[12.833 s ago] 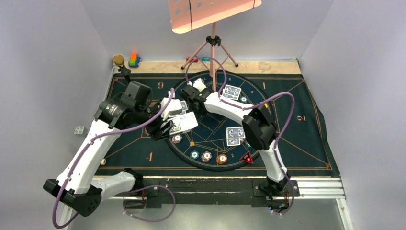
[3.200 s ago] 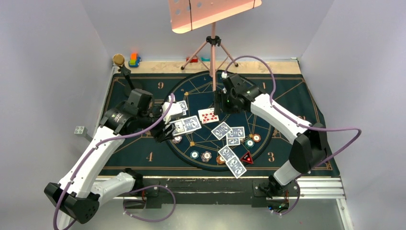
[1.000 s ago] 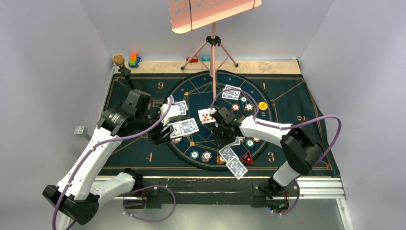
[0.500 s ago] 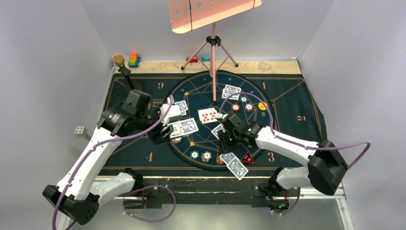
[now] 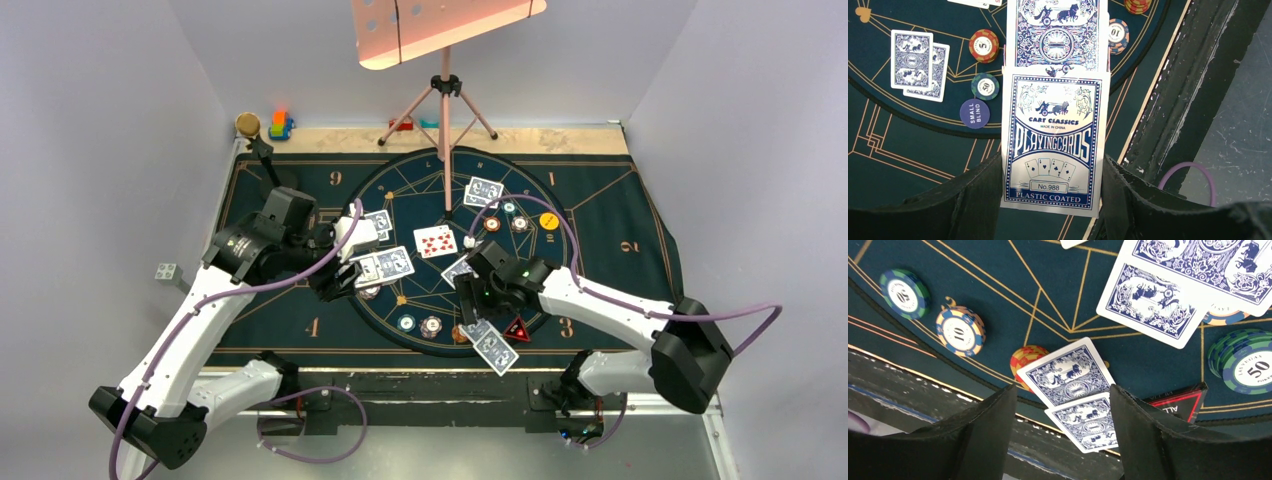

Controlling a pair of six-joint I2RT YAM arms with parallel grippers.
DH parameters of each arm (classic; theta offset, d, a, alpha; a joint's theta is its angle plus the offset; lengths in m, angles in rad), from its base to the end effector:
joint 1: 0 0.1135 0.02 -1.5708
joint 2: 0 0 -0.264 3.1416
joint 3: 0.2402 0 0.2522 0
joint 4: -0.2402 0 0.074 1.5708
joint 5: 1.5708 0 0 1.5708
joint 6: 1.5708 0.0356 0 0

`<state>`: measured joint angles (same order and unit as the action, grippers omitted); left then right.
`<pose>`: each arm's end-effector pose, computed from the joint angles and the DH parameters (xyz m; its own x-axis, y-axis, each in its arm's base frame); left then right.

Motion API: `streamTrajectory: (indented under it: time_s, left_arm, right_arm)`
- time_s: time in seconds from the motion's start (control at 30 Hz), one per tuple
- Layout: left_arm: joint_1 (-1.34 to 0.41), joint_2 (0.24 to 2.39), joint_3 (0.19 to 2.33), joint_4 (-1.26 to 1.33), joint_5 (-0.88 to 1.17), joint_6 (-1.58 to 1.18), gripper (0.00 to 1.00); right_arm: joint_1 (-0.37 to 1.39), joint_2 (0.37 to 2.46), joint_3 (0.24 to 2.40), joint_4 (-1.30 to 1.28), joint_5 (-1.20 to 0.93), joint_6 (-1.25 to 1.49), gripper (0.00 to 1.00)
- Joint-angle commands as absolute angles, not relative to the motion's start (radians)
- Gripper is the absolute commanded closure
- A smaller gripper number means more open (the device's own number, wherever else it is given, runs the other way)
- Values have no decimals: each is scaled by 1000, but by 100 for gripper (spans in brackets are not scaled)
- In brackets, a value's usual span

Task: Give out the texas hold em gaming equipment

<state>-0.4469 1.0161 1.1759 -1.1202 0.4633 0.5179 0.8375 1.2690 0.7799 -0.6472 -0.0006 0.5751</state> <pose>0.1500 -0.0895 0.3494 -0.3363 0.6523 -0.6793 0.9024 0.4294 -0.0344 0.1553 0.1725 0.2040 -0.9137 -0.2016 -0.3529 -0.2934 0.9281 0.2294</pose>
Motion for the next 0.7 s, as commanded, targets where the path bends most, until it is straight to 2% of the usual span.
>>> streamTrajectory:
  time_s: [0.0,0.4,0.67]
  left_arm:
    - [-442,1004,1203,-1105,466,540,100]
    - [-442,991,1193,-1107,466,539,100]
    - [-442,988,1193,-1107,464,538,100]
  right_arm:
    - [838,1250,794,-583,58,638,27]
    - [755,1346,746,-463,33,677,28]
    - [748,1341,708,-422,-60,657,38]
